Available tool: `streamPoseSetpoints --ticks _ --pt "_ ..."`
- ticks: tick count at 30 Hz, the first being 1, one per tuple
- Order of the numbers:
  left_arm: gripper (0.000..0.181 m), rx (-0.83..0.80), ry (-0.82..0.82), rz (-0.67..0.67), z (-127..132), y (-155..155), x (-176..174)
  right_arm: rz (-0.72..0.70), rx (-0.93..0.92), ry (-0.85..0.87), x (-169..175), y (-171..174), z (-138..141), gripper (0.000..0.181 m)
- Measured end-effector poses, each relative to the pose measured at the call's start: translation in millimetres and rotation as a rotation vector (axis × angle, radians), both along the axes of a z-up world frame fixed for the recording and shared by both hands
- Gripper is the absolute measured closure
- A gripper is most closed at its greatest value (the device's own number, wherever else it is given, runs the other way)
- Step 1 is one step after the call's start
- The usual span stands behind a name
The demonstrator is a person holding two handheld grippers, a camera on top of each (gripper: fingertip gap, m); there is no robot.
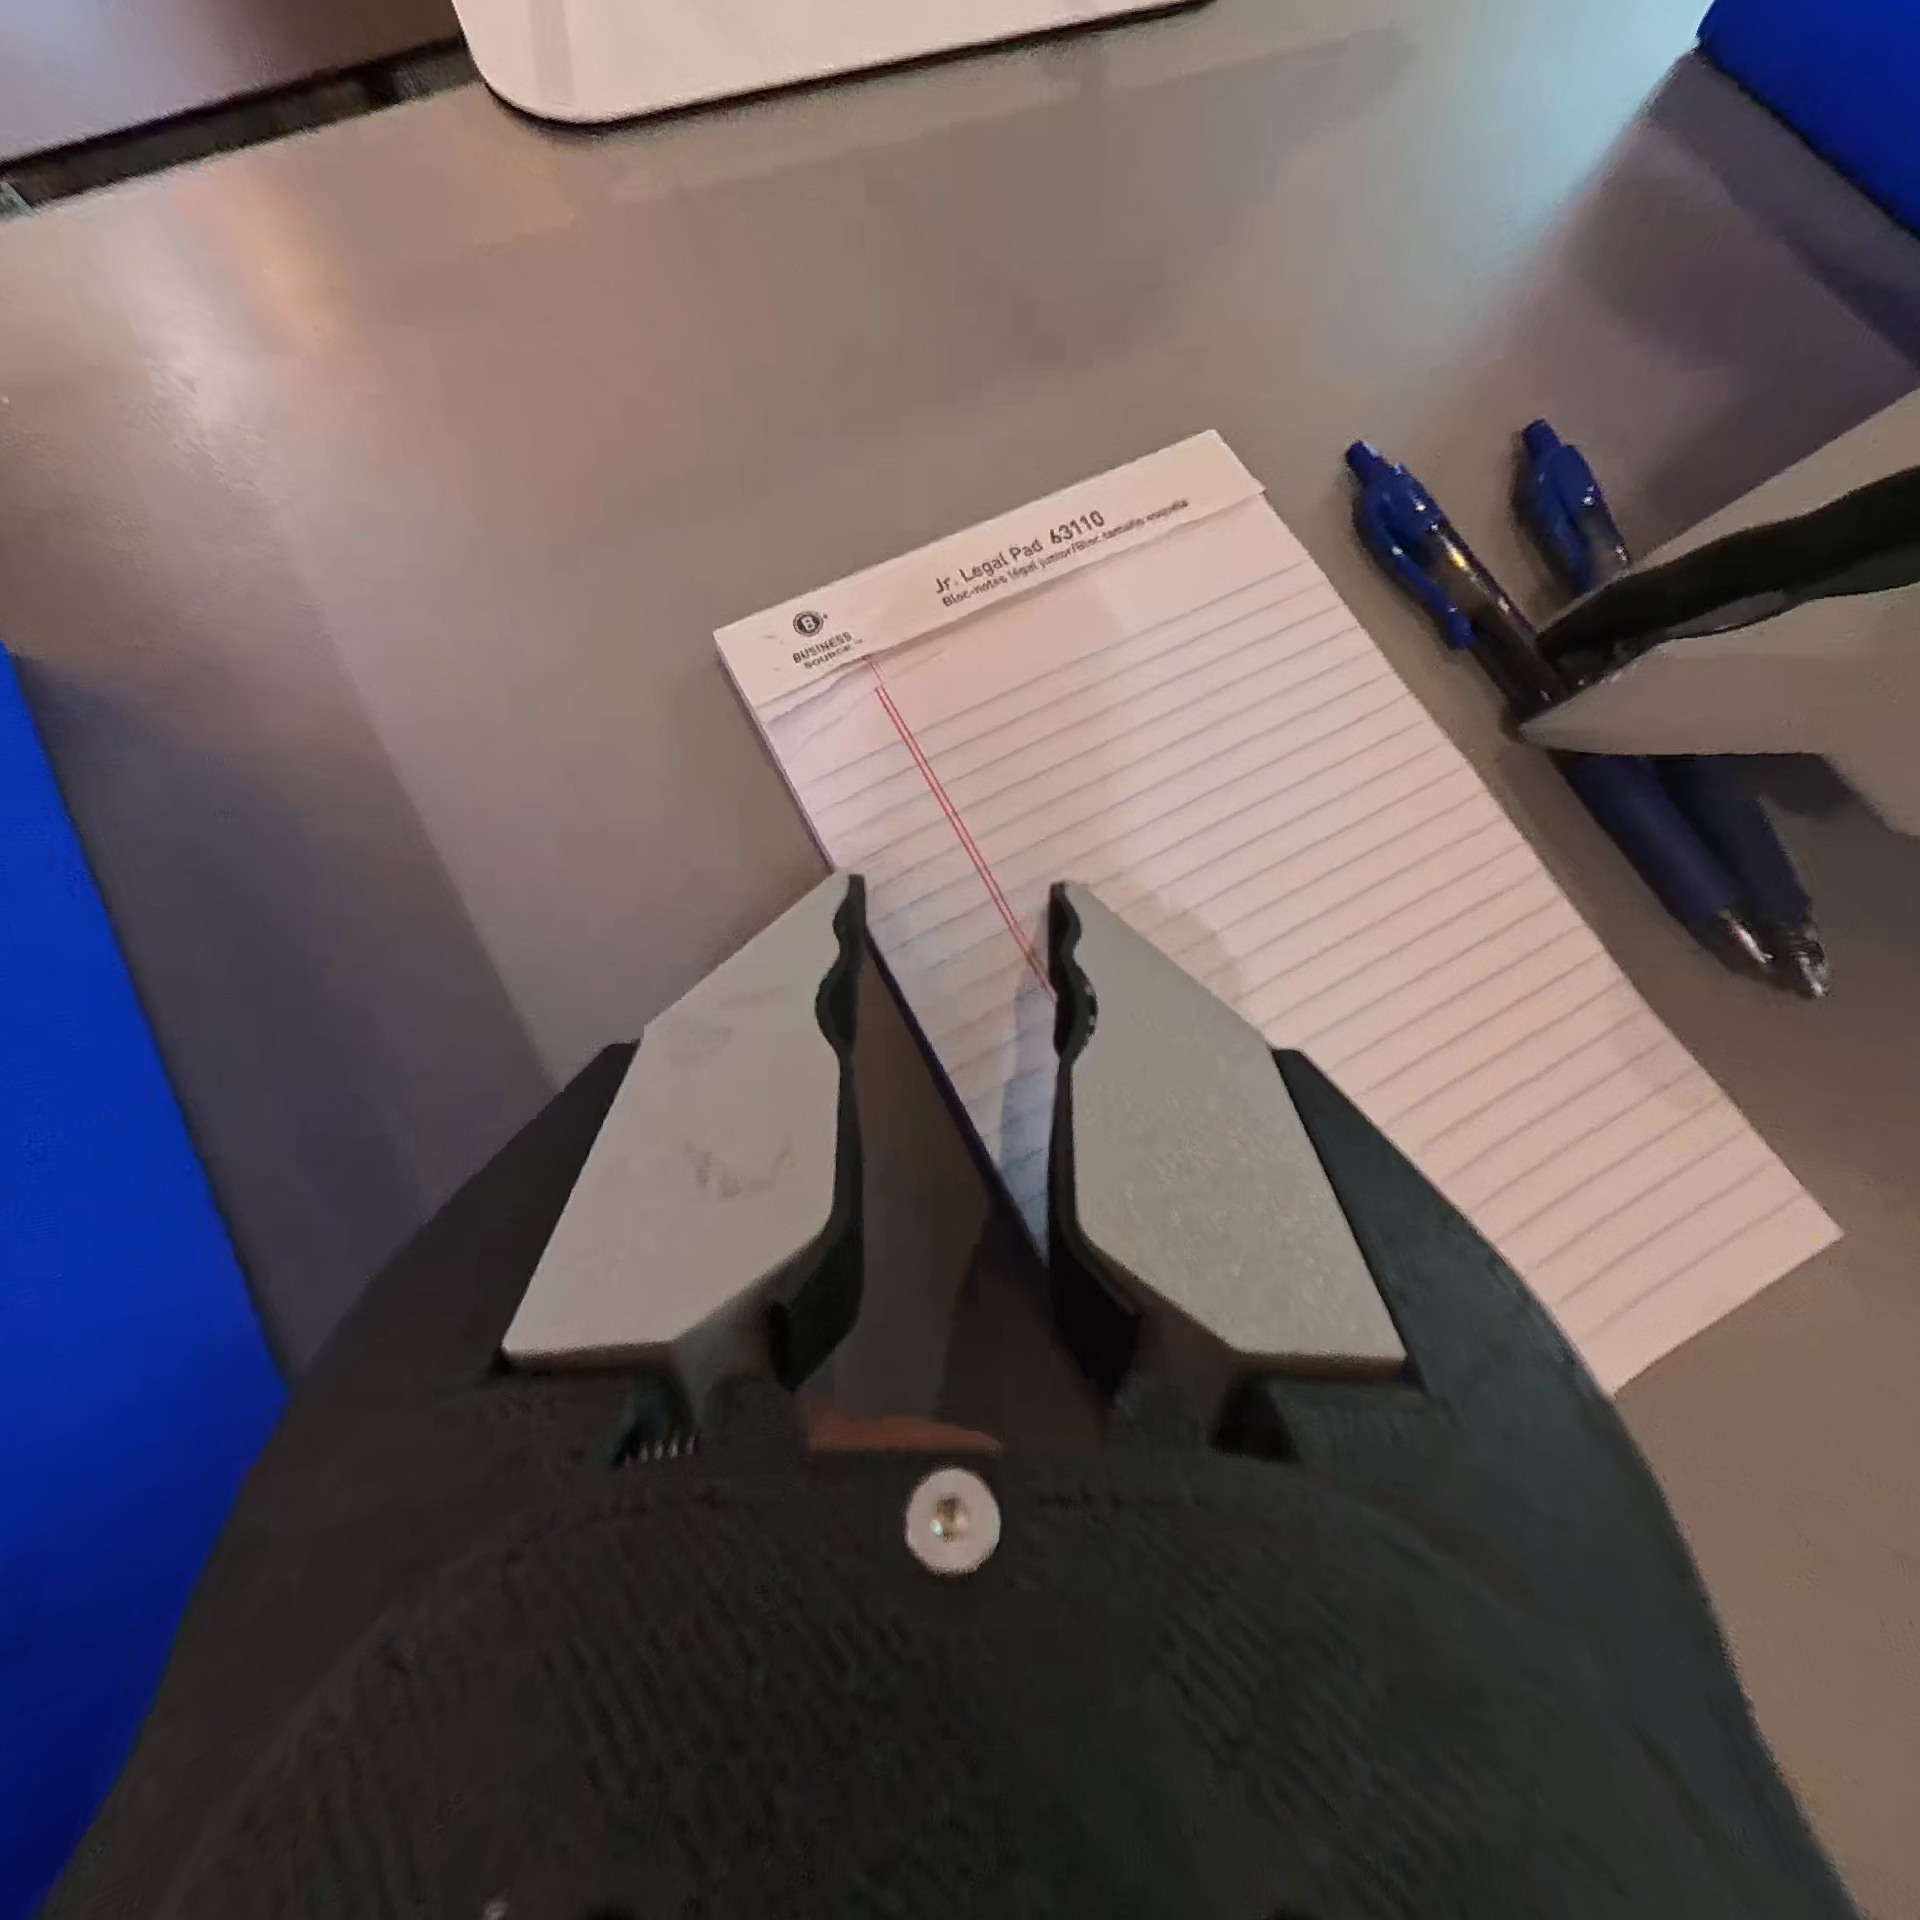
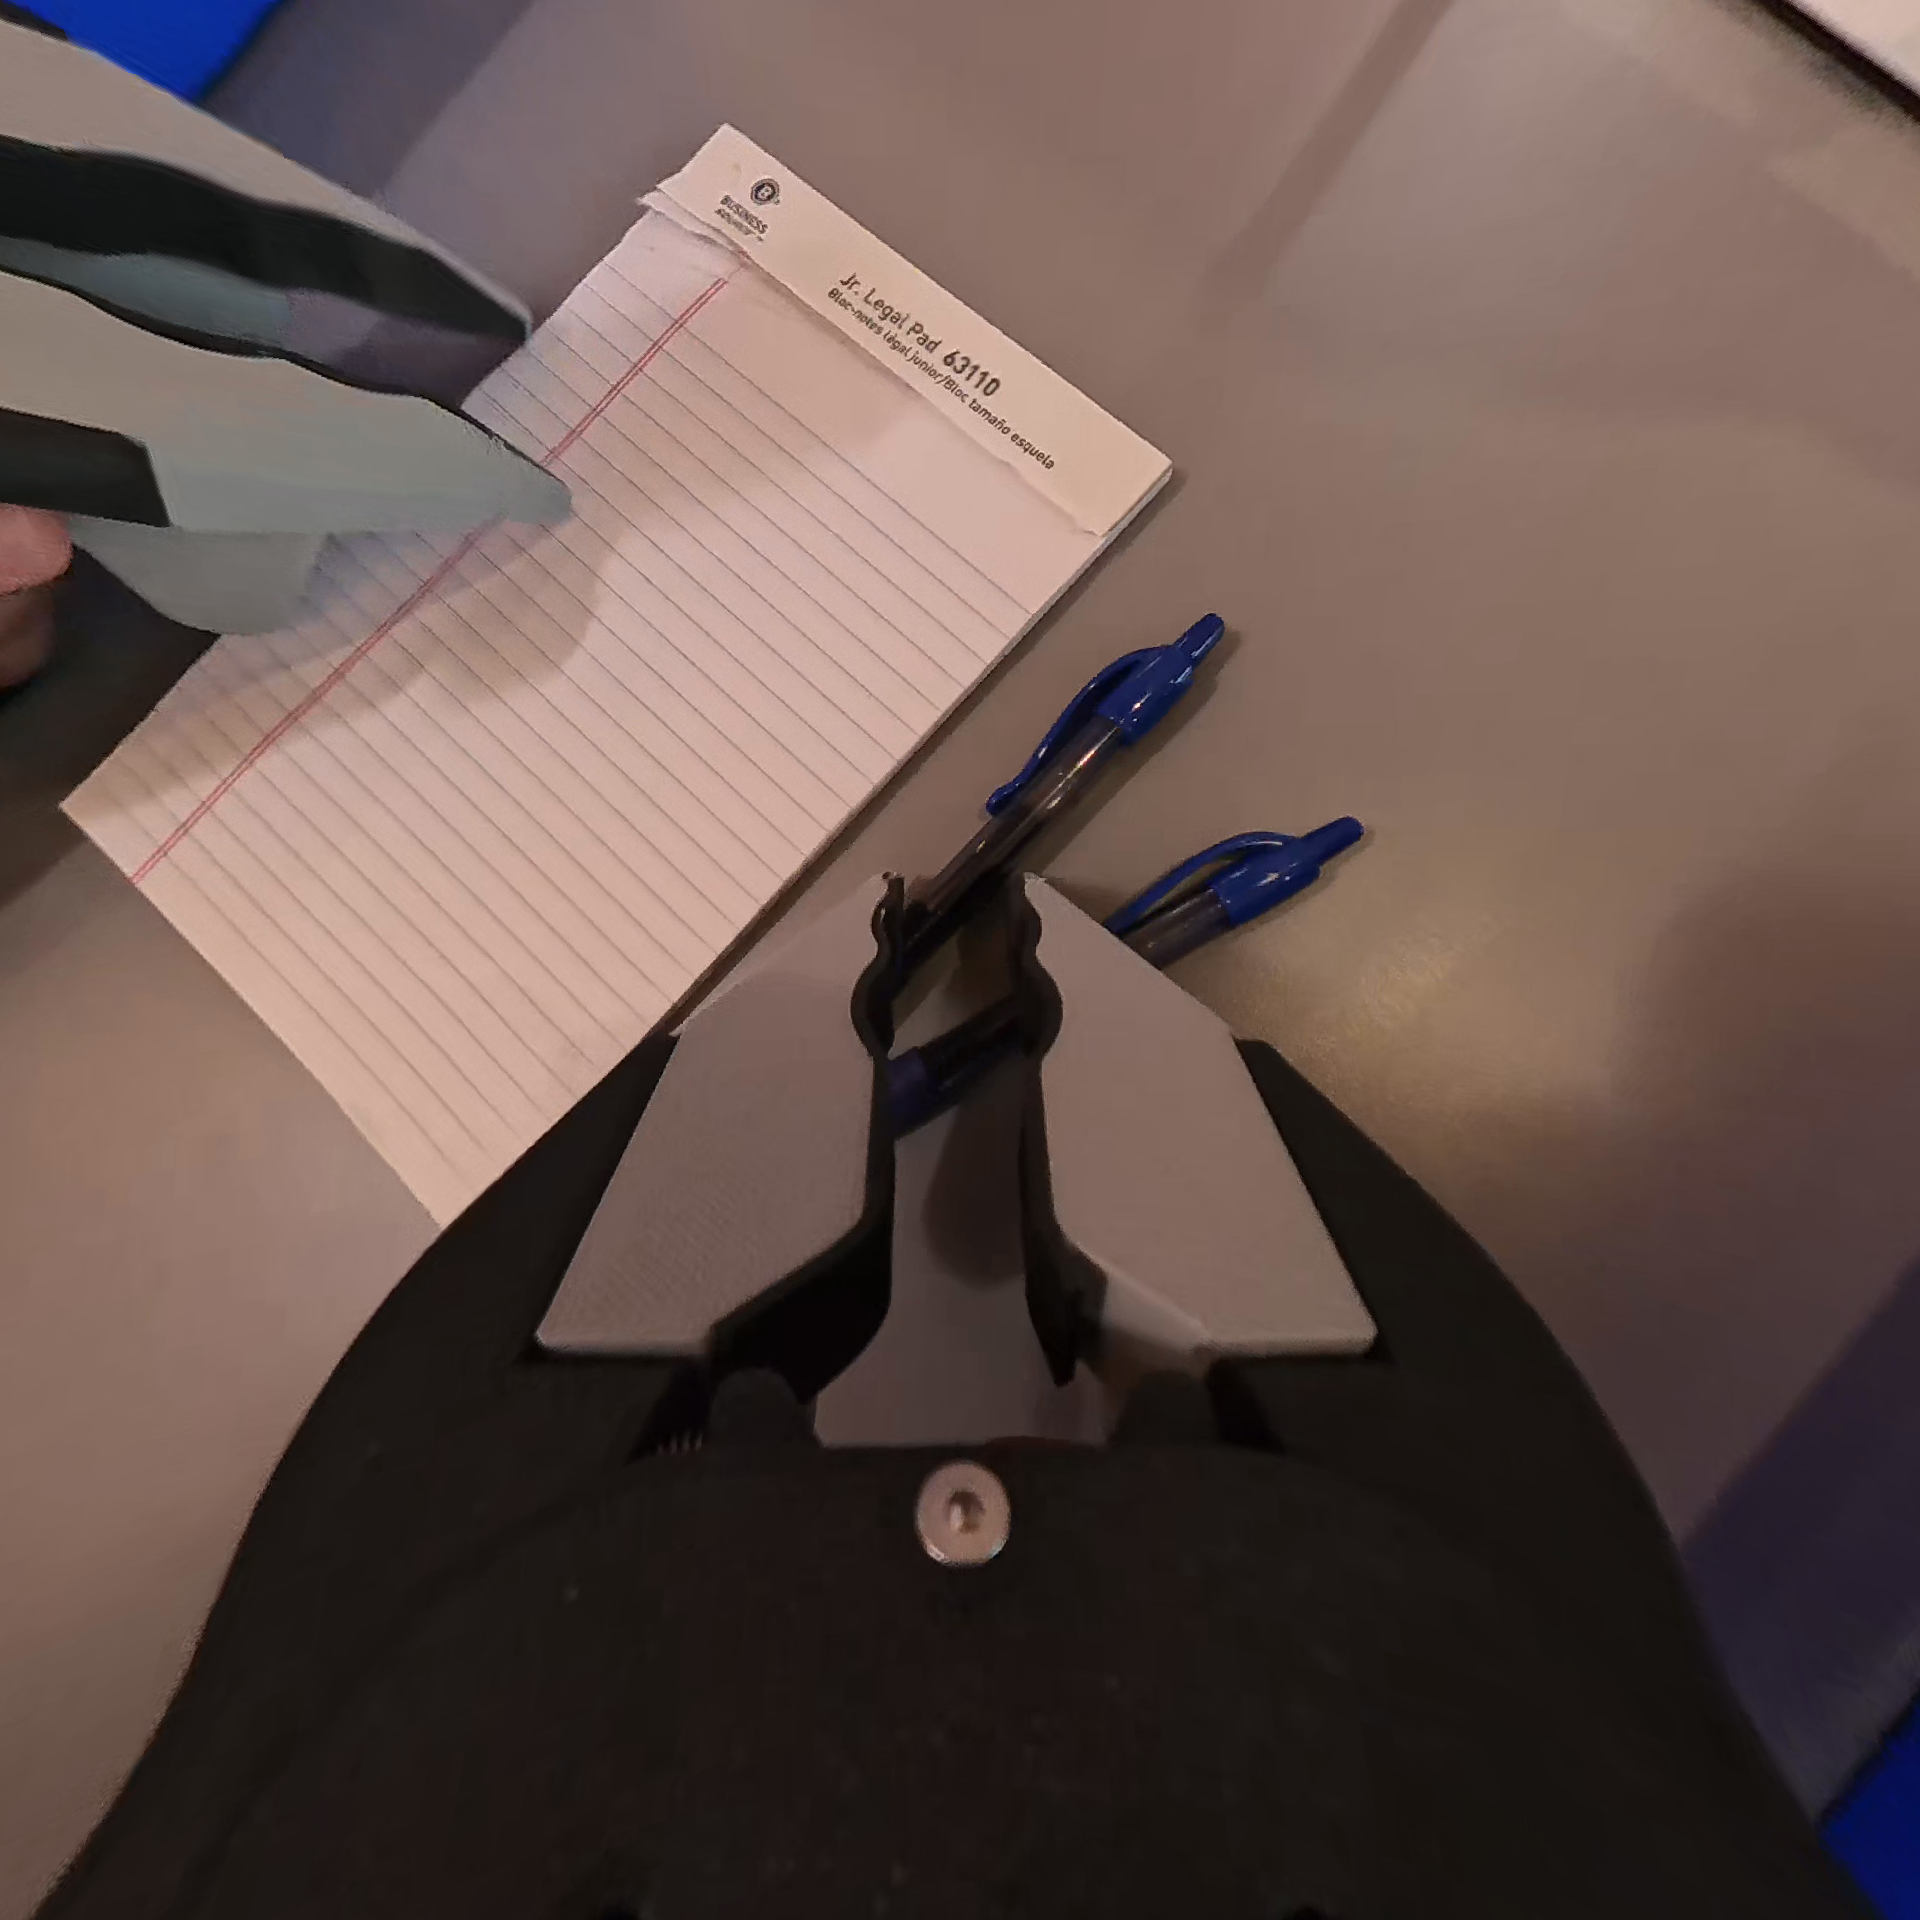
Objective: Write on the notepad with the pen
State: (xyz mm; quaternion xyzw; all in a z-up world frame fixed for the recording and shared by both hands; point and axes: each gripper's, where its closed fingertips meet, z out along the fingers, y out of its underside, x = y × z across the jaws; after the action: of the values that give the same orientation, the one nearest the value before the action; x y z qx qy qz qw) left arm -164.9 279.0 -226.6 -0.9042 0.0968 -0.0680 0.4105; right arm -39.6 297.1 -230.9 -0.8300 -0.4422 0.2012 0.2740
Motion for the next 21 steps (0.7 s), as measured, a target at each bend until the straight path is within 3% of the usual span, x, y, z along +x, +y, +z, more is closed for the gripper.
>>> streamPoseSetpoints --ticks 2,3,4,7,12,15,18,21 --pt "0.154 0.006 0.04 -0.035 -0.3 -4.7 0.8 -0.001 0.019 -0.015 -0.3 0.4 -0.3 0.165" --pt "0.178 0.005 0.046 -0.071 -0.6 -8.8 4.7 0.005 0.022 -0.019 -0.6 0.1 -0.3 0.166" --pt "0.181 0.006 0.053 -0.081 -0.9 -11.2 6.0 0.013 0.016 -0.014 -1.6 -1.0 -0.1 0.168" --pt "0.181 -0.007 0.061 -0.093 -1.0 -17.6 7.1 0.007 0.018 0.001 -0.8 1.1 2.1 0.174" --pt "0.181 -0.065 -0.023 -0.224 -1.0 -36.2 24.0 -0.011 0.027 0.109 -0.3 4.2 23.6 0.175" --pt "0.181 -0.044 0.026 -0.237 -0.6 -33.9 26.2 -0.018 0.05 0.147 0.0 5.5 34.2 0.175" --pt "0.181 0.081 0.187 -0.209 9.4 -19.0 23.1 -0.008 0.031 0.215 -4.2 1.8 43.7 0.175" --pt "0.181 0.291 0.252 -0.221 37.1 -8.7 42.6 -0.01 0.015 0.26 -6.1 0.9 49.3 0.175"
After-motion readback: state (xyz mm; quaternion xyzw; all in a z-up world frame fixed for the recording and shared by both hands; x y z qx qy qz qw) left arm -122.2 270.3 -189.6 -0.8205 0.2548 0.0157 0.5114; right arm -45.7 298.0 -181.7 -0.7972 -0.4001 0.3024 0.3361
